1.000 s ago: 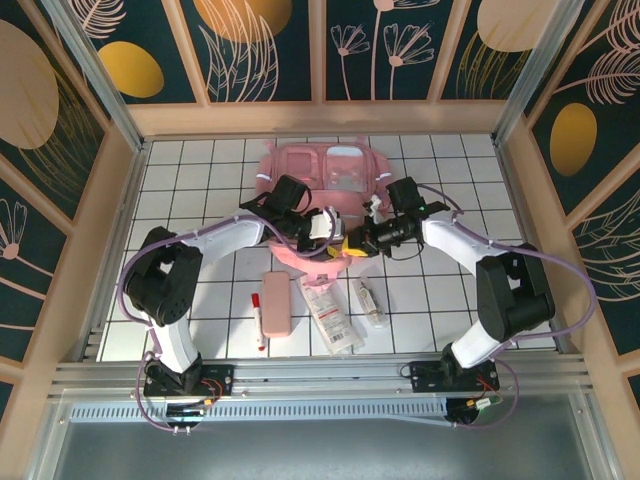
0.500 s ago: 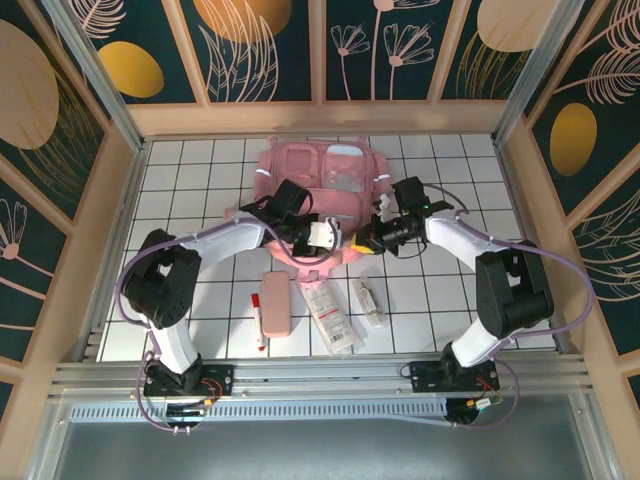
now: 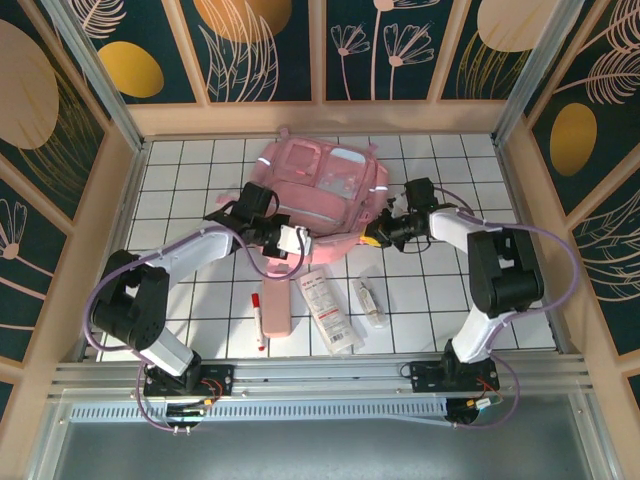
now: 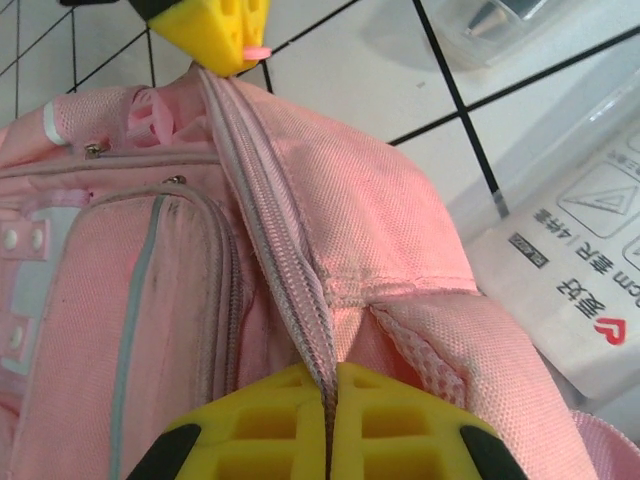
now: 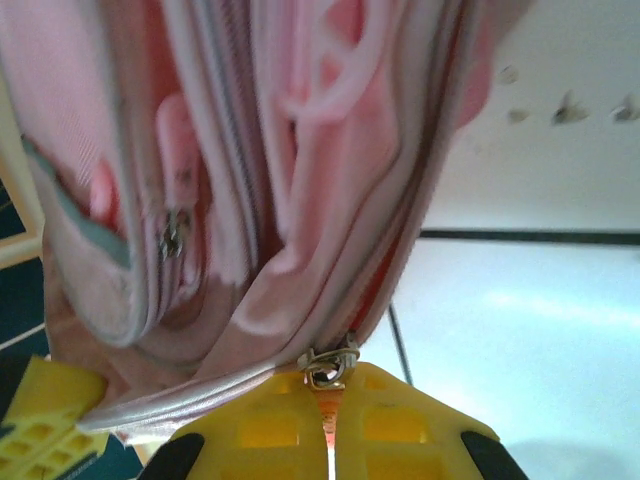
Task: Pack books, pencil case, and school supplies into a backpack
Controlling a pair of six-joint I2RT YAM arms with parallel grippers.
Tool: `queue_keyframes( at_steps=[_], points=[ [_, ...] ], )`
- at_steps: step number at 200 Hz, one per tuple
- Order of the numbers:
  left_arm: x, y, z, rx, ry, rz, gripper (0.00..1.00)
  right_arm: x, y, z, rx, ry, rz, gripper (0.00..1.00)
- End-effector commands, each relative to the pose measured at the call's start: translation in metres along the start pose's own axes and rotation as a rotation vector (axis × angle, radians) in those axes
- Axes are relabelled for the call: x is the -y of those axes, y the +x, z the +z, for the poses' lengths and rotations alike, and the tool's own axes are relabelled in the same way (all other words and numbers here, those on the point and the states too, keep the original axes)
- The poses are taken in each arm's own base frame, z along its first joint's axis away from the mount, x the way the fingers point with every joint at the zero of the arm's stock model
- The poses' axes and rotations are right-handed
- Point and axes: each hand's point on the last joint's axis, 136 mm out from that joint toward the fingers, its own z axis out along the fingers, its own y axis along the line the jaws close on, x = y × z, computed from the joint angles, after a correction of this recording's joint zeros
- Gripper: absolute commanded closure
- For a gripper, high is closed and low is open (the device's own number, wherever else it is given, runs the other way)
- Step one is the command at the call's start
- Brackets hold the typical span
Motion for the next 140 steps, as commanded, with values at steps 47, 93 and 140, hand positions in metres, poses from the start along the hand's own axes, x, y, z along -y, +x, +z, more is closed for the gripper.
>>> queue_keyframes(
  at_steps=[47, 93, 140],
  points=[
    [0.015, -0.011, -0.020, 0.058, -0.009, 0.106, 1.00, 0.026, -0.107, -0.010, 0.262, 0.067, 0.093, 1.00],
    [0.026, -0.009, -0.019, 0.066, 0.004, 0.107, 1.00, 0.048, -0.152, -0.017, 0.327, 0.079, 0.154, 1.00],
    [0.026, -0.008, -0.021, 0.063, -0.010, 0.101, 1.00, 0.060, -0.177, -0.027, 0.371, 0.082, 0.179, 1.00]
  ],
)
